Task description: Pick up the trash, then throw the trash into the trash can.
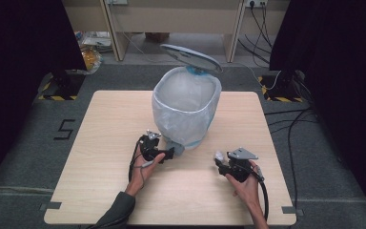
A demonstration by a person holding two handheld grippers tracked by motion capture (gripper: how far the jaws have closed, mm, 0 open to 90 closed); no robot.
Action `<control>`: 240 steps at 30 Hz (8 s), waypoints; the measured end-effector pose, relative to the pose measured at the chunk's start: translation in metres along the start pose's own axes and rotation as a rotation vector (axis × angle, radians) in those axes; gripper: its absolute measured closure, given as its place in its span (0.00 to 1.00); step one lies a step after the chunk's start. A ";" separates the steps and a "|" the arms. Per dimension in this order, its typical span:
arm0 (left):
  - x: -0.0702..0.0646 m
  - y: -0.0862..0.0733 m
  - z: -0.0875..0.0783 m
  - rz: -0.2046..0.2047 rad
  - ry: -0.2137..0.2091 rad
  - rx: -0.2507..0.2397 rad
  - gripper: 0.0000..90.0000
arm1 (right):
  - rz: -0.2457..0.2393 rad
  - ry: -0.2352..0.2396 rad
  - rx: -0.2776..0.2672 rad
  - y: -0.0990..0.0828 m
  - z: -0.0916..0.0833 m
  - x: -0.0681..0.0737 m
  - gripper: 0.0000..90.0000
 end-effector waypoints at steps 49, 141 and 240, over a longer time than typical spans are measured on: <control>0.000 0.000 0.000 0.000 -0.002 -0.001 0.00 | -0.016 -0.018 -0.203 0.094 -0.064 -0.010 0.68; 0.000 0.000 0.000 0.009 -0.010 0.004 0.00 | -0.085 0.100 -0.284 0.252 -0.023 0.034 0.55; -0.001 0.001 0.001 0.007 -0.013 0.000 0.00 | 0.037 0.005 -0.109 0.021 -0.057 -0.028 0.36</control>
Point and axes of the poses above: each handheld gripper's, and its own axes: z roughly forward along the jaws, y roughly out of its top, x roughly to its left, the point moved 6 cm from there along z, roughly forward along the jaws, and after that the axes turned 1 degree about x, right-handed, at the moved point
